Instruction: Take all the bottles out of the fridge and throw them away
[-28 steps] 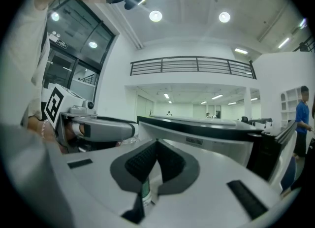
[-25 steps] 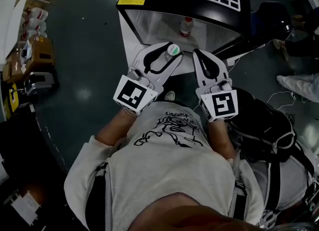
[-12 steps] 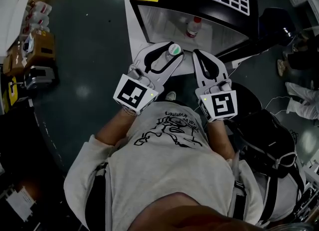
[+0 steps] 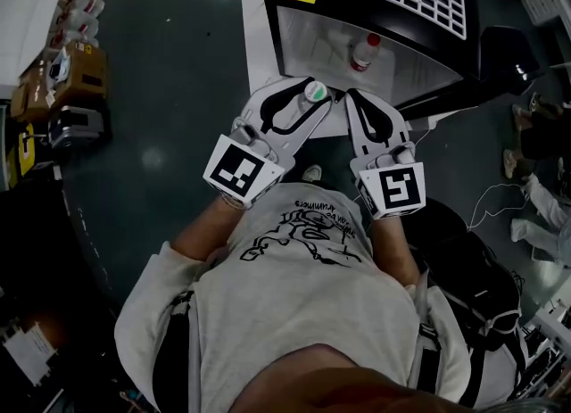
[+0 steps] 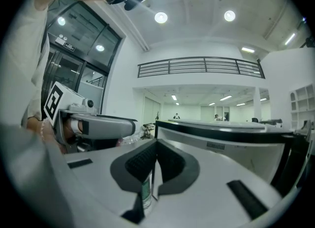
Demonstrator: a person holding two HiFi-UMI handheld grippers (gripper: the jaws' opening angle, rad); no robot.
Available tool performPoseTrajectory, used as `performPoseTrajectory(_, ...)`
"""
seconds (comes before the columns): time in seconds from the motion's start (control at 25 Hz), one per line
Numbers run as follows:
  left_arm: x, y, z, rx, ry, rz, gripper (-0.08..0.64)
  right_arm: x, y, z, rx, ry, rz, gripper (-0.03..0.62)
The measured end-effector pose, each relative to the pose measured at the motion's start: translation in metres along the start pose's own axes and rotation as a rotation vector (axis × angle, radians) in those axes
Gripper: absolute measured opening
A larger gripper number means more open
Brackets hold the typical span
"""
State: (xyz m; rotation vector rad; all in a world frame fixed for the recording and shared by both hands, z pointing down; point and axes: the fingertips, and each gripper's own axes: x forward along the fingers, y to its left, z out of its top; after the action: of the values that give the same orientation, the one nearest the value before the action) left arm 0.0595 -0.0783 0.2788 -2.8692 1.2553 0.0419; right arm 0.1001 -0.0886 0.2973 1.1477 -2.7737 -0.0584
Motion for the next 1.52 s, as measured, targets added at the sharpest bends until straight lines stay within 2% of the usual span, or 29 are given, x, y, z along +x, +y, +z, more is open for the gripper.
performPoseTrajectory(0.72, -0.069, 0.039, 0.002, -0.013, 0.014, 0.105, 0.146, 0.040, 0.065, 0.011, -0.025, -0.009, 0.098, 0.008)
performPoseTrajectory(1.0, -0.095, 0.057, 0.005, 0.003, -0.006, 0.145, 0.146, 0.057, 0.090, 0.015, -0.022, -0.006, 0.136, 0.008)
performPoseTrajectory(1.52, -0.148, 0.093, 0.002, -0.020, 0.012, 0.254, 0.144, 0.097, 0.142, 0.021, -0.021, 0.007, 0.231, 0.008)
